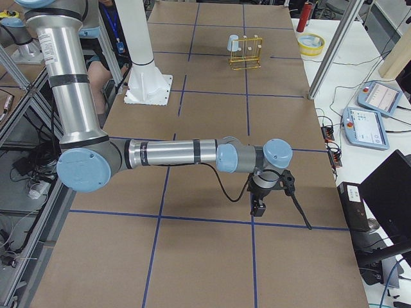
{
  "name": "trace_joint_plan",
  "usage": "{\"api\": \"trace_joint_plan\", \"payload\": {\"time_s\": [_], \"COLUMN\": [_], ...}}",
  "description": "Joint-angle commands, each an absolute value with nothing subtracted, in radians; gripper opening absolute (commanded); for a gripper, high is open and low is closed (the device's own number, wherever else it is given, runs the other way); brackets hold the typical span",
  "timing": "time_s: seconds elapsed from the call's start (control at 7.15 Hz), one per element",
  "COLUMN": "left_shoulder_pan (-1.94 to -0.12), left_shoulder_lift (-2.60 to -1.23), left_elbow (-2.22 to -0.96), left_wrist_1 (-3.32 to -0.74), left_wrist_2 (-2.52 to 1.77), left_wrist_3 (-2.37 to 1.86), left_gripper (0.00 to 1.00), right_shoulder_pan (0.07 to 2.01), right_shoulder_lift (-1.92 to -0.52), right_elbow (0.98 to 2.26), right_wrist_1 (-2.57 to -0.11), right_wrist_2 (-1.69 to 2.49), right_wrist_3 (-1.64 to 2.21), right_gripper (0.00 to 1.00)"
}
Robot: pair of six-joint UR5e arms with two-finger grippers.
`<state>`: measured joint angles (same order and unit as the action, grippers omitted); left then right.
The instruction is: Hang cup on cup holder
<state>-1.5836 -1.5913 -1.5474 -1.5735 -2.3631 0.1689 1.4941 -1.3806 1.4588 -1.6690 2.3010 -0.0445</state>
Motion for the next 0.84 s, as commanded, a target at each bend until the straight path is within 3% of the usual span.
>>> {"api": "trace_joint_plan", "payload": {"time_s": [0.0,0.7], "left_shoulder_pan": [-1.586,-1.583], "left_shoulder_lift": [-1.612,-1.623], "left_elbow": [-1.542,-1.523], "left_wrist_1": [-1.554,-1.653], "left_wrist_2": [-2.356,-2.359], "left_wrist_3": [0.161,0.078], "left_gripper": [1.00,1.00], "right_shoulder_pan": [1.494,1.494], "right_shoulder_lift": [-1.381,-1.381], "right_elbow": [1.459,1.459], "right_wrist_1": [-1.669,-1.669], "right_wrist_2": [2.301,2.301], "right_wrist_3": [-0.044,-0.044], "right_gripper": [1.00,1.00]}}
